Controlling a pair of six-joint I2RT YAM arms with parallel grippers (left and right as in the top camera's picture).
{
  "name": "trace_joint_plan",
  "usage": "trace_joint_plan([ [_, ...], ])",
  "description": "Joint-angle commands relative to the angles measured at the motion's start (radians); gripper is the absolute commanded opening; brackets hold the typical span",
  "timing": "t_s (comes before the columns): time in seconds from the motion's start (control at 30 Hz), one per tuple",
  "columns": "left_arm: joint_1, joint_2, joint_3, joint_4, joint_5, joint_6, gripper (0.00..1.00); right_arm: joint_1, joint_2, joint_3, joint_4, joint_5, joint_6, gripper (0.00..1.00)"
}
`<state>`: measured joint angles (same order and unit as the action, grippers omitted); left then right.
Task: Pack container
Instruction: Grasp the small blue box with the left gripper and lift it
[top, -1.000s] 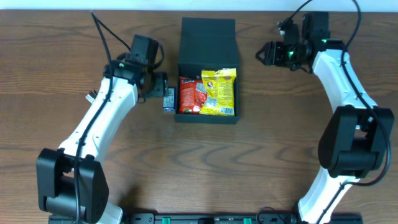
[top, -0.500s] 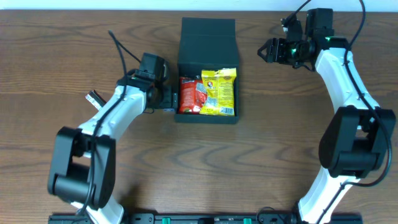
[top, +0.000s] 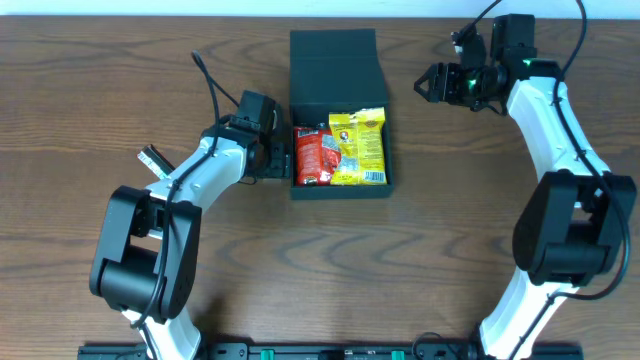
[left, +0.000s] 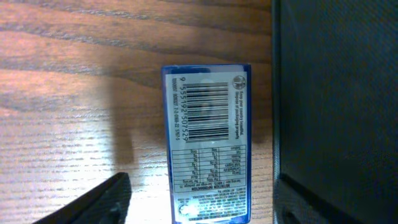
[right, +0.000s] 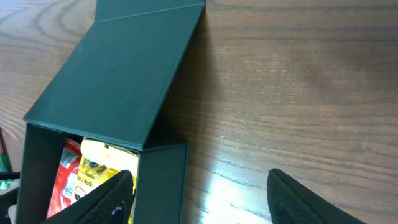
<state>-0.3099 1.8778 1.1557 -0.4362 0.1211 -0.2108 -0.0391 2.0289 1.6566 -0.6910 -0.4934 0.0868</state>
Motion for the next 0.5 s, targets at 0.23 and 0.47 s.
trace_joint_plan([
  [0.23,-0.005,0.035,-0.003,0.008,-0.078,0.005,0.66,-0.013,0.004,0.023,-0.01,-0.004,-0.014,0.68],
  [0.47,-0.005,0.063,-0.003,0.007,-0.08,0.005,0.6,-0.013,0.004,0.023,-0.016,-0.003,-0.014,0.69],
])
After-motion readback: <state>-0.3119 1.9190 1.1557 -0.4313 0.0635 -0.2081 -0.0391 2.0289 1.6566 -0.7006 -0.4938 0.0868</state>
